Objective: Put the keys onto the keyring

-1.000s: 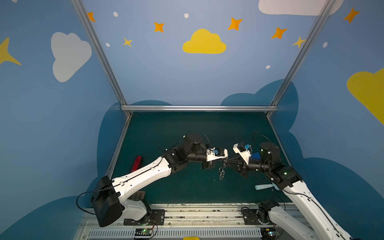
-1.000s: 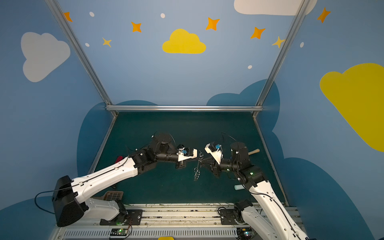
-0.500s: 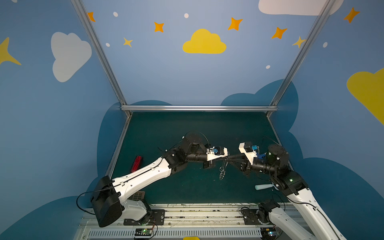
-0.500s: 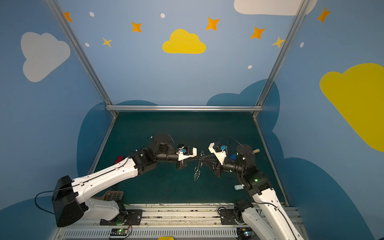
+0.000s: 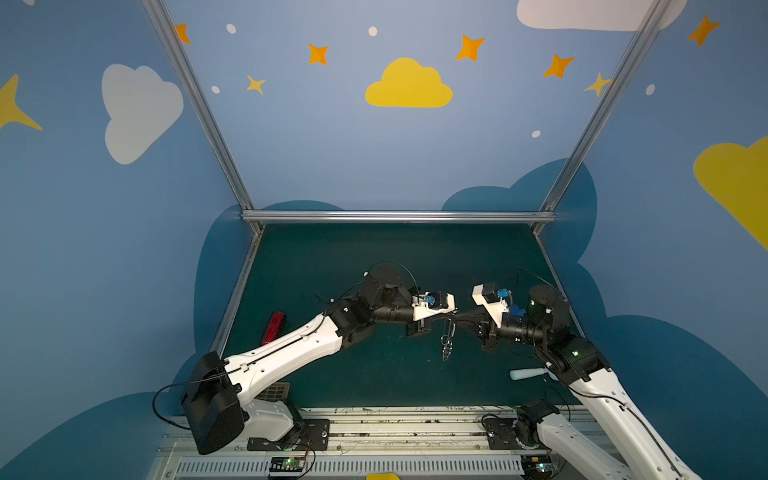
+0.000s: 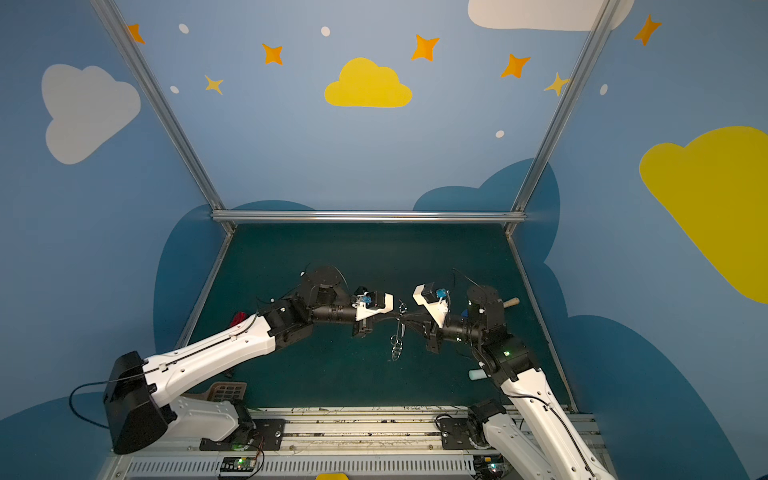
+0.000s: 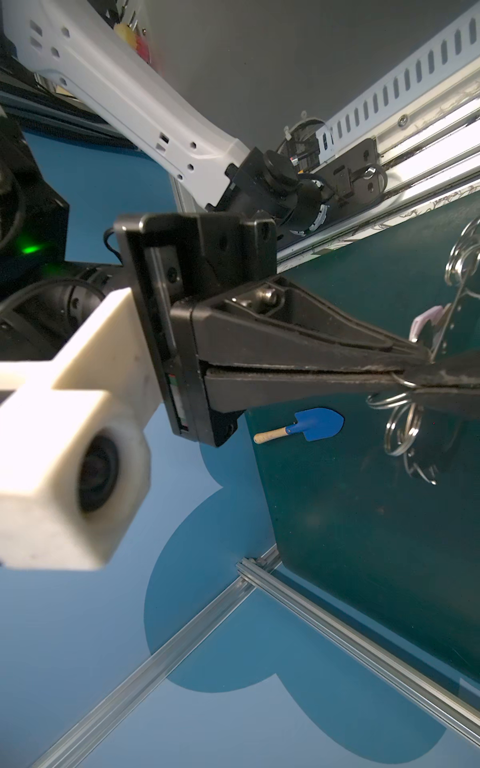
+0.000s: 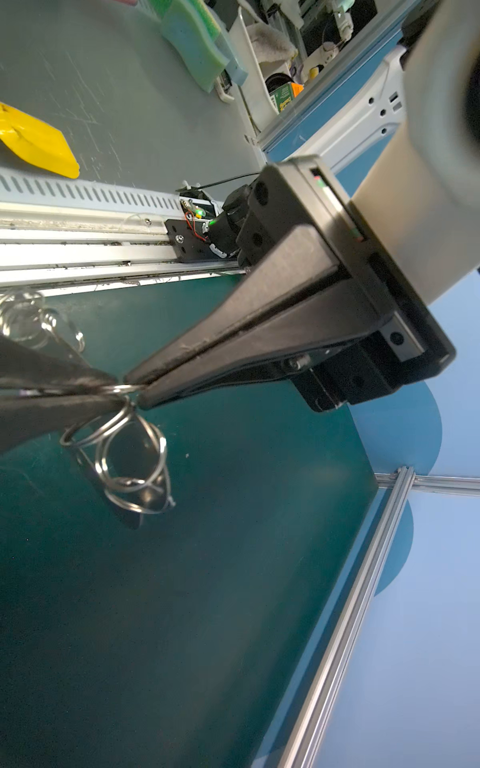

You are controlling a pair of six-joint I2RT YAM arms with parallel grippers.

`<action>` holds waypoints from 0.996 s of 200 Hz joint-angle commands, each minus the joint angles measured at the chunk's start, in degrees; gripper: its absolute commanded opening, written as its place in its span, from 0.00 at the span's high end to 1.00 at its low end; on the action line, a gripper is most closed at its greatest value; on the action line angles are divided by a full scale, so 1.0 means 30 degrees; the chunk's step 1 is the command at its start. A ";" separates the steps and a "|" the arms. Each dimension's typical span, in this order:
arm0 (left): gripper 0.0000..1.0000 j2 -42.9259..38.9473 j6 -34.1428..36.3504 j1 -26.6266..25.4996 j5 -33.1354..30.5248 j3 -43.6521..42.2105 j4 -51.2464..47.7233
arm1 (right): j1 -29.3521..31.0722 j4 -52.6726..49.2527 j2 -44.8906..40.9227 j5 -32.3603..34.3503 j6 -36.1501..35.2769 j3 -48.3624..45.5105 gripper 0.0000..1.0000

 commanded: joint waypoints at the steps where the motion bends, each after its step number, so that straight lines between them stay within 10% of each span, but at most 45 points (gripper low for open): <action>1: 0.92 0.0214 0.0965 0.0017 0.0012 0.0980 -0.1624 | -0.0072 -0.0776 0.0028 -0.0336 -0.0543 0.0586 1.00; 38: 0.76 0.0889 0.3408 0.0069 -0.0610 0.2941 -0.5816 | -0.0072 -0.3553 0.0897 0.0045 -0.1688 0.1949 1.00; 199: 0.77 0.2536 0.6055 -0.0576 -0.2348 0.5901 -0.9735 | 0.0418 -0.7994 0.3782 0.1138 -0.3150 0.5337 1.00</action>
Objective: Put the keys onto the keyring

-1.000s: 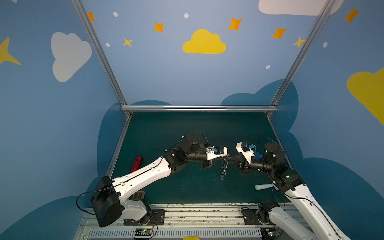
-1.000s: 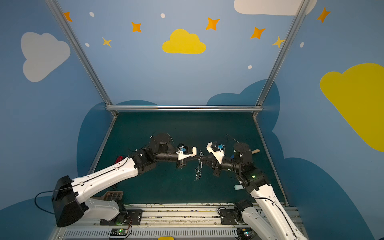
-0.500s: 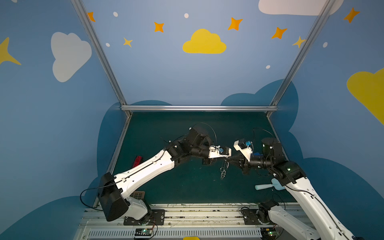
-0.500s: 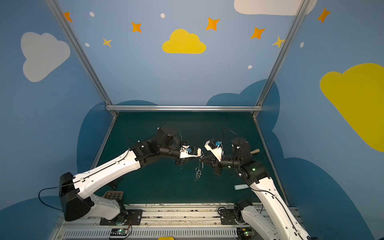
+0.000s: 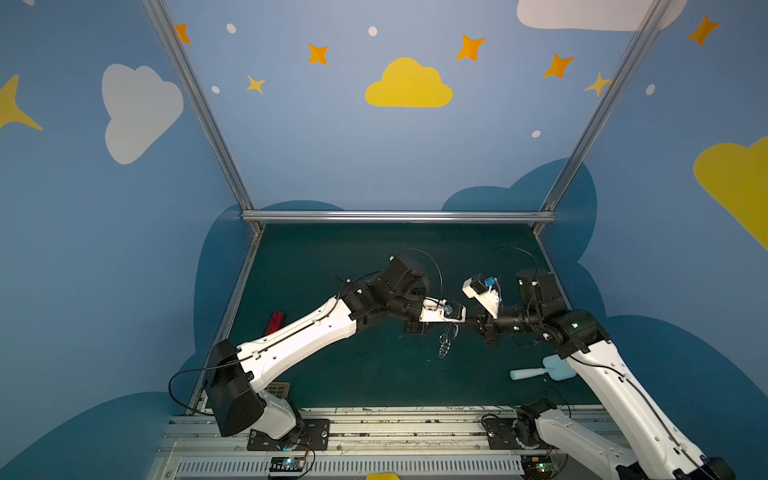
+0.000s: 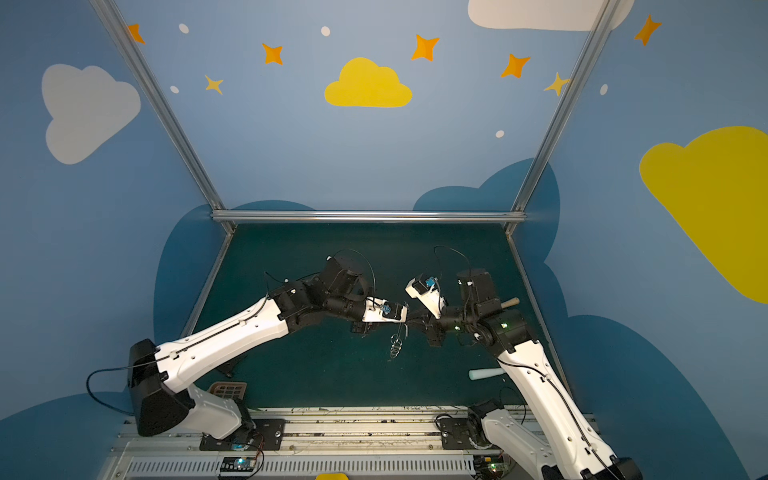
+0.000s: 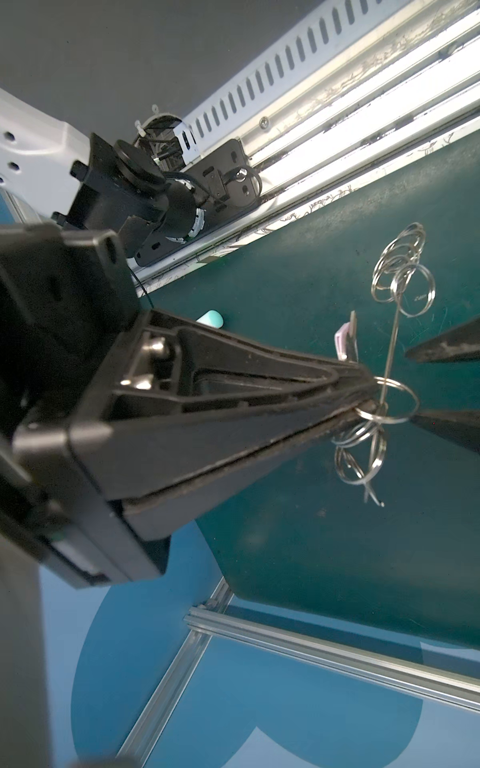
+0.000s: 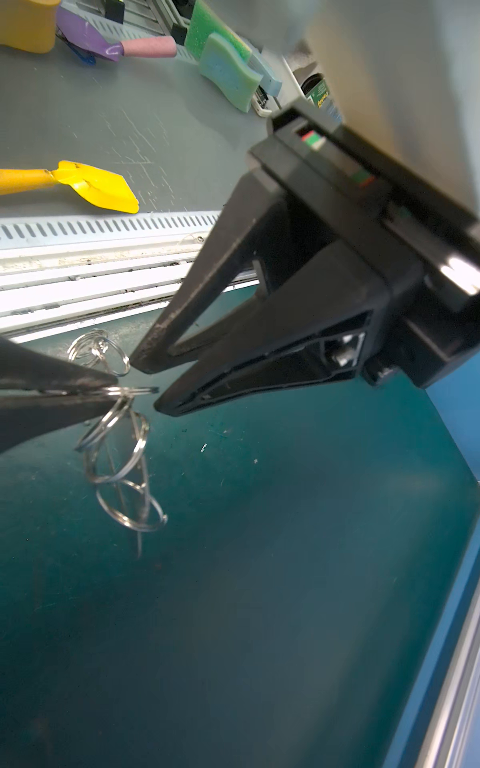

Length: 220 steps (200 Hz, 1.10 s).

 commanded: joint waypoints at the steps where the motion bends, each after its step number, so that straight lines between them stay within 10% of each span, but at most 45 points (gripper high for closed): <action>1: 0.77 0.0037 0.0066 -0.0030 0.0022 0.0480 -0.0260 | 0.0225 -0.0464 0.0076 0.0013 -0.0323 0.0683 1.00; 220: 0.96 0.0730 -0.0844 -0.0352 0.1092 0.1032 0.0095 | 0.0838 0.0464 -0.0630 0.1517 -0.0003 -0.0107 1.00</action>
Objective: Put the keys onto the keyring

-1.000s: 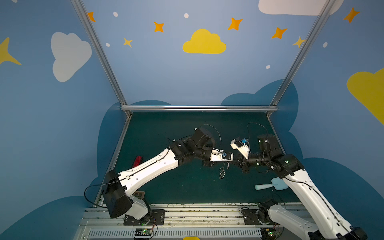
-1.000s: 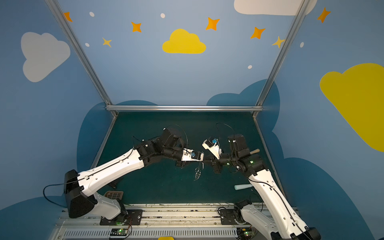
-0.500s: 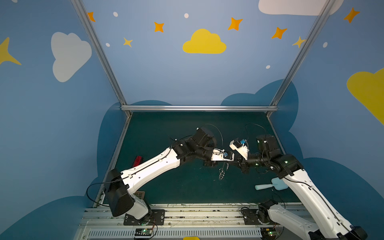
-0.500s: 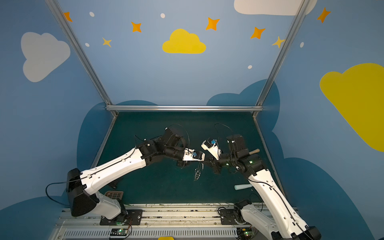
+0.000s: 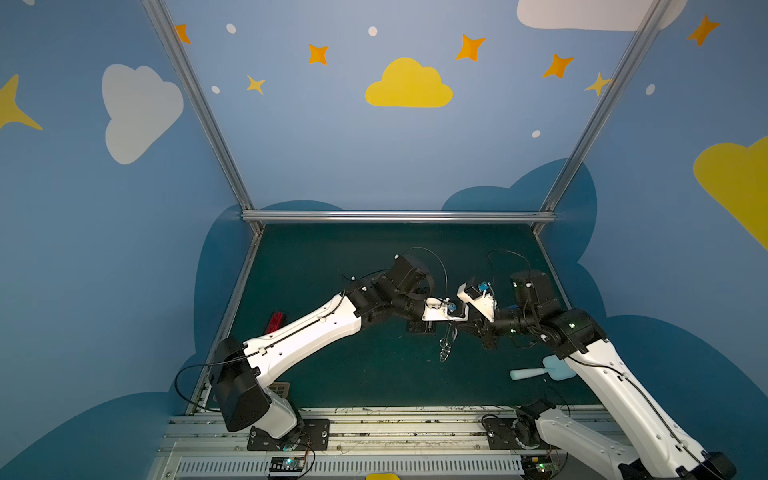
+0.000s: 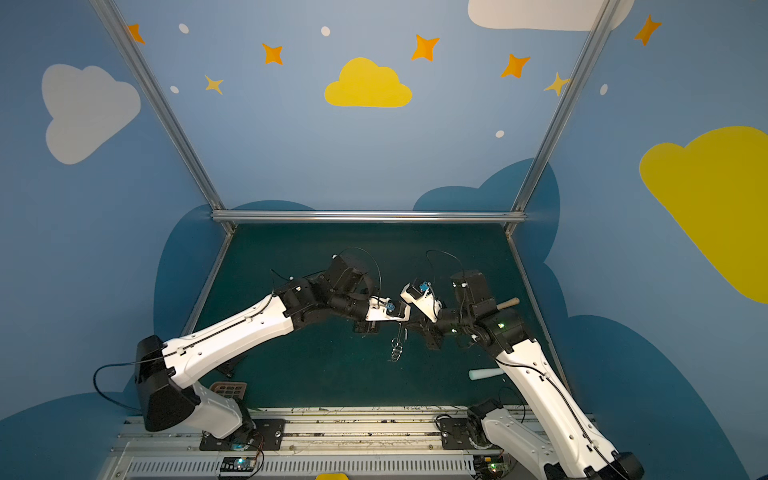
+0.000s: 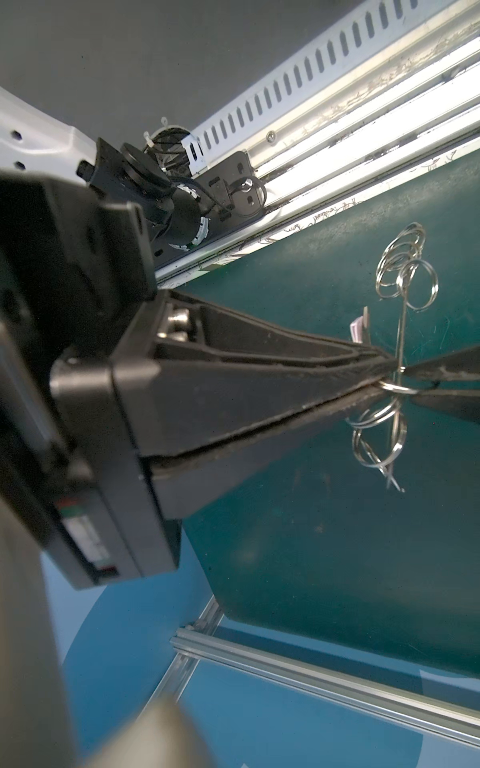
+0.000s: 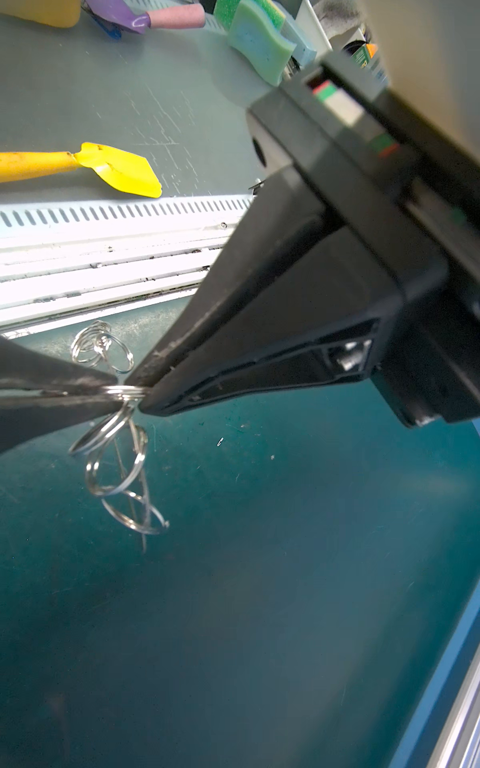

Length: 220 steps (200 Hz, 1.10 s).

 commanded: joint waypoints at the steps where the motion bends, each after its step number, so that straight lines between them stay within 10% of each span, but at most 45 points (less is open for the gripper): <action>1: 0.96 -0.0023 -0.0217 -0.0195 0.0877 0.0292 0.0725 | 0.0018 0.0999 -0.0562 -0.0092 0.0559 -0.0187 1.00; 105: 0.96 -0.1461 -0.2758 0.0709 0.2527 -0.1743 0.3667 | -0.0794 0.2617 -0.2037 -0.1131 0.0961 -0.1972 0.84; 220: 0.96 -0.2399 -0.5699 0.1360 0.3393 -0.3789 0.7499 | -0.1063 0.4591 -0.2669 -0.1948 0.2501 -0.3082 0.88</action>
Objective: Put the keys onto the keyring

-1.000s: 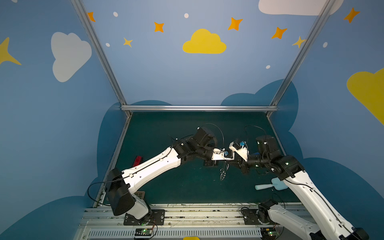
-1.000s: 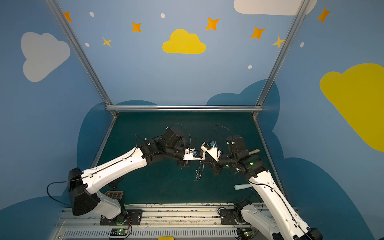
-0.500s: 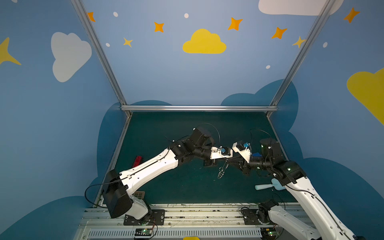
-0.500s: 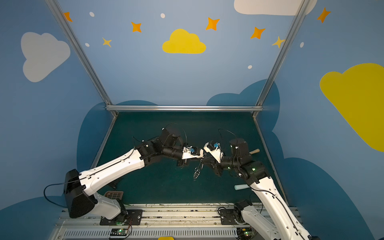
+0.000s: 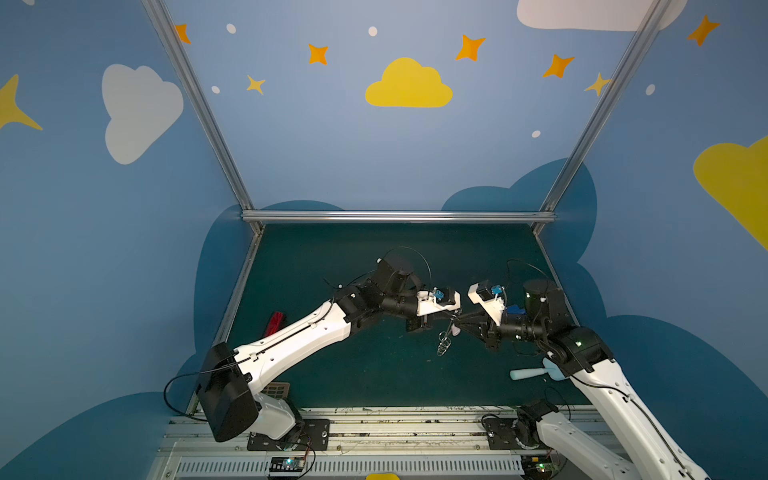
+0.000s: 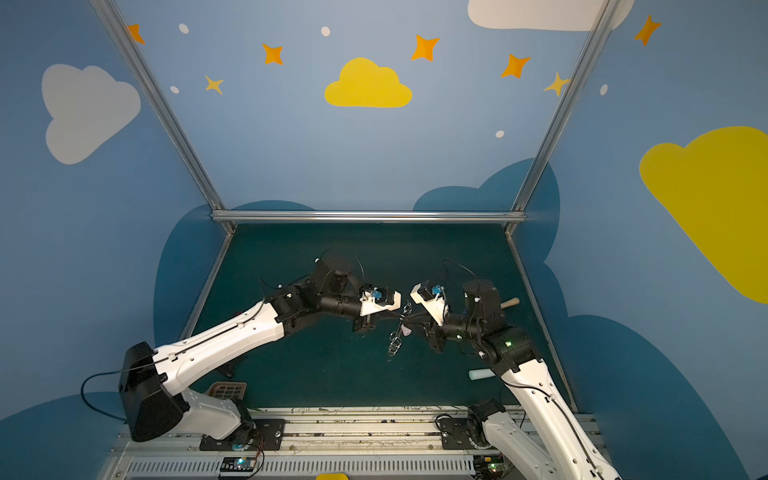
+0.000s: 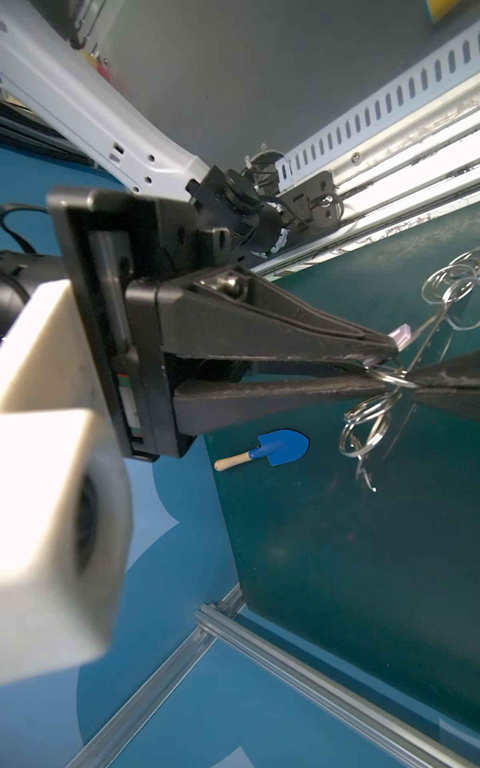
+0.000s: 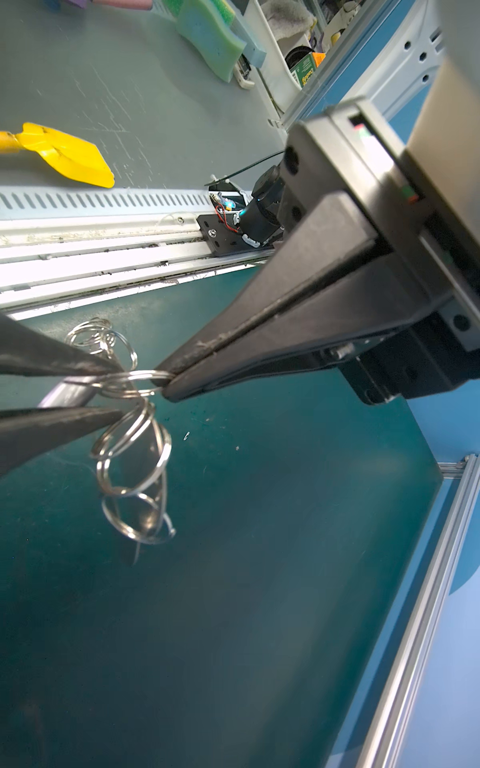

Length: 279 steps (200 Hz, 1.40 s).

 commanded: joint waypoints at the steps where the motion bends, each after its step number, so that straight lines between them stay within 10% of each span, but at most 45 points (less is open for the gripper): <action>1: 0.96 -0.0712 -0.1289 0.0210 0.0603 -0.0356 0.1953 | -0.0051 0.0765 -0.0250 -0.0587 0.0454 -0.0323 0.88; 138: 0.96 -0.1064 -0.3086 0.0357 0.0867 -0.1466 0.4179 | -0.0393 0.3948 -0.1305 -0.0918 0.2164 -0.1102 0.78; 279: 0.96 -0.0411 -0.1825 0.0328 0.0879 -0.0427 0.2161 | -0.0600 0.3702 -0.0815 -0.1850 0.1445 -0.0737 1.00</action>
